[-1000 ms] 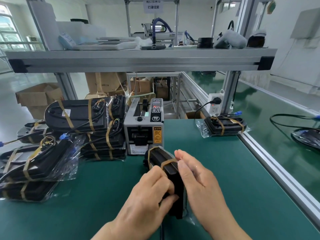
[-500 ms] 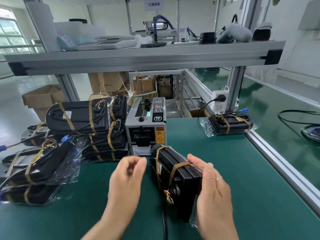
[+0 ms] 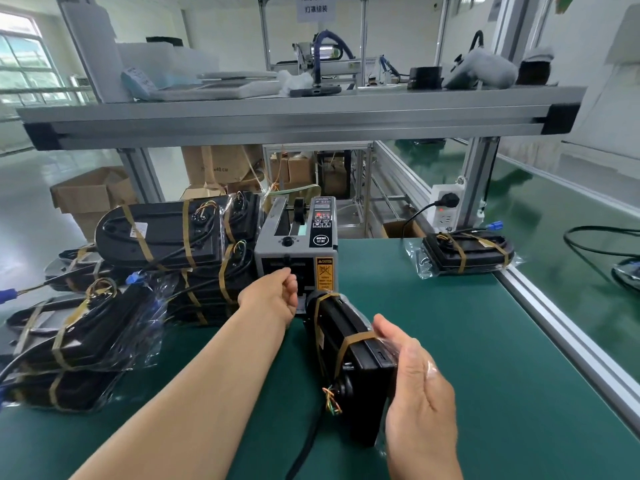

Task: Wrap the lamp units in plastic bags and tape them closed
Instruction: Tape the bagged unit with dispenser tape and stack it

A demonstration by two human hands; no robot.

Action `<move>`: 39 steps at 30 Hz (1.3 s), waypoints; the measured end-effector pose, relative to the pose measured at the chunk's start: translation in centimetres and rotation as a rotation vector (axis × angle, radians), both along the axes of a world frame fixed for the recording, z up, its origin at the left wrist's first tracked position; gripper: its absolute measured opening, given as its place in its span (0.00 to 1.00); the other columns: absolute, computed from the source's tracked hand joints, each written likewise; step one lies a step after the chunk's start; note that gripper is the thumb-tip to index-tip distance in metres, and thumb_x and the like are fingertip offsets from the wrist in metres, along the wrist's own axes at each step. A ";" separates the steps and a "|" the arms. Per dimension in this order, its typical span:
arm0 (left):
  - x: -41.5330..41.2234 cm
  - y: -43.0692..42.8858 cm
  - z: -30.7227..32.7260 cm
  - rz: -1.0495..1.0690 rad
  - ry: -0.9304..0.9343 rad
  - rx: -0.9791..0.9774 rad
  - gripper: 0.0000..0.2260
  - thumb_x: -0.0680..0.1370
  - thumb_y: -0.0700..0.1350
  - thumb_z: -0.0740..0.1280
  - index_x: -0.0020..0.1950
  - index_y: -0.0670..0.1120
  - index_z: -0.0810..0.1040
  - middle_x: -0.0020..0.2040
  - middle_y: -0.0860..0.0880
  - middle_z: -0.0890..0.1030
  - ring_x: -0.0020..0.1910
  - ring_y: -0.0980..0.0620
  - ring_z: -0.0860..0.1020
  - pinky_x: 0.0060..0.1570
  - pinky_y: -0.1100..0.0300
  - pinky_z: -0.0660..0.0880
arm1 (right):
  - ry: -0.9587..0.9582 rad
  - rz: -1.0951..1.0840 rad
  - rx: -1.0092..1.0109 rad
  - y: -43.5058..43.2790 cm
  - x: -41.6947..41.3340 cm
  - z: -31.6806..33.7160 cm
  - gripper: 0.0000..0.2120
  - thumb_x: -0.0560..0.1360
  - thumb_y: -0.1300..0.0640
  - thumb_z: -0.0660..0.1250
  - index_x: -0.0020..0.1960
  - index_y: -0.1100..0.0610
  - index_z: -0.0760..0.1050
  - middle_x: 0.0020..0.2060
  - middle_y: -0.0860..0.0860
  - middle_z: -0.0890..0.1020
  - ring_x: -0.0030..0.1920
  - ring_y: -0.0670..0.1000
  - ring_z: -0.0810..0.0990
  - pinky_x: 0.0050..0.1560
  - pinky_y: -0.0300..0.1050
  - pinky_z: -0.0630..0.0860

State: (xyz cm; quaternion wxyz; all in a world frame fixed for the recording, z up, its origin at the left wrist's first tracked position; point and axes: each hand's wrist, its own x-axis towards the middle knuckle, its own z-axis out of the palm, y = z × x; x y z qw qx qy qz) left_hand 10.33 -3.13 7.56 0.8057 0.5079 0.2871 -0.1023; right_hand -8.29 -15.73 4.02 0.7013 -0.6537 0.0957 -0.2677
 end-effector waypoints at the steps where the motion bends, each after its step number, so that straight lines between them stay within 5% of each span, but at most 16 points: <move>1: 0.1 -0.3 -0.1 0.046 -0.004 -0.015 0.05 0.81 0.43 0.67 0.45 0.45 0.77 0.25 0.52 0.76 0.16 0.60 0.70 0.19 0.70 0.66 | 0.006 0.003 -0.003 0.0 0.0 -0.1 0.24 0.77 0.38 0.50 0.60 0.43 0.81 0.54 0.28 0.81 0.58 0.30 0.76 0.52 0.18 0.65; 6: -1.7 -0.3 0.1 0.143 -0.155 -0.006 0.09 0.78 0.40 0.69 0.38 0.46 0.74 0.26 0.53 0.74 0.21 0.59 0.70 0.20 0.68 0.67 | 0.004 0.022 0.035 -0.2 -0.4 -0.2 0.22 0.81 0.39 0.53 0.60 0.44 0.82 0.54 0.31 0.82 0.59 0.32 0.78 0.55 0.20 0.67; 11: -8.5 1.5 2.8 -0.483 -0.434 0.098 0.11 0.75 0.43 0.70 0.33 0.50 0.77 0.30 0.52 0.72 0.26 0.58 0.70 0.29 0.66 0.71 | -0.008 0.062 0.052 -0.1 -0.3 -0.4 0.21 0.78 0.42 0.53 0.60 0.44 0.81 0.52 0.33 0.84 0.55 0.33 0.80 0.52 0.23 0.71; 14: -12.5 1.3 4.2 -0.792 -0.521 0.268 0.07 0.70 0.46 0.76 0.33 0.50 0.81 0.31 0.52 0.73 0.29 0.57 0.69 0.33 0.65 0.69 | -0.003 0.084 0.073 0.3 -0.1 -0.7 0.16 0.83 0.43 0.57 0.60 0.45 0.82 0.52 0.38 0.85 0.56 0.40 0.83 0.58 0.39 0.77; 18: -14.3 0.6 4.4 -0.816 -0.575 0.519 0.10 0.73 0.43 0.76 0.33 0.50 0.81 0.31 0.53 0.76 0.29 0.58 0.68 0.32 0.68 0.66 | 0.010 0.108 0.105 0.6 -0.1 -1.0 0.16 0.80 0.40 0.57 0.59 0.40 0.81 0.53 0.43 0.86 0.57 0.46 0.84 0.63 0.55 0.77; 23: -14.3 0.4 4.4 -0.816 -0.521 0.512 0.07 0.72 0.40 0.74 0.34 0.45 0.81 0.28 0.53 0.77 0.25 0.61 0.71 0.28 0.72 0.67 | 0.009 0.122 0.064 0.5 -0.4 -1.1 0.17 0.82 0.41 0.55 0.61 0.40 0.81 0.53 0.40 0.85 0.57 0.43 0.83 0.61 0.50 0.77; 27: -14.2 0.3 4.5 -0.803 -0.497 0.509 0.07 0.73 0.38 0.73 0.34 0.43 0.81 0.26 0.53 0.78 0.23 0.62 0.72 0.26 0.73 0.67 | -0.006 0.121 0.030 0.6 -0.7 -1.0 0.19 0.80 0.43 0.55 0.61 0.42 0.80 0.51 0.37 0.85 0.54 0.39 0.83 0.51 0.31 0.77; 39: -14.7 0.4 3.5 -0.714 -0.540 0.613 0.10 0.72 0.40 0.75 0.30 0.47 0.81 0.27 0.53 0.78 0.25 0.62 0.72 0.28 0.73 0.68 | -0.045 0.138 0.039 1.2 -0.7 -0.9 0.20 0.79 0.44 0.55 0.64 0.46 0.79 0.53 0.37 0.85 0.56 0.39 0.83 0.55 0.31 0.76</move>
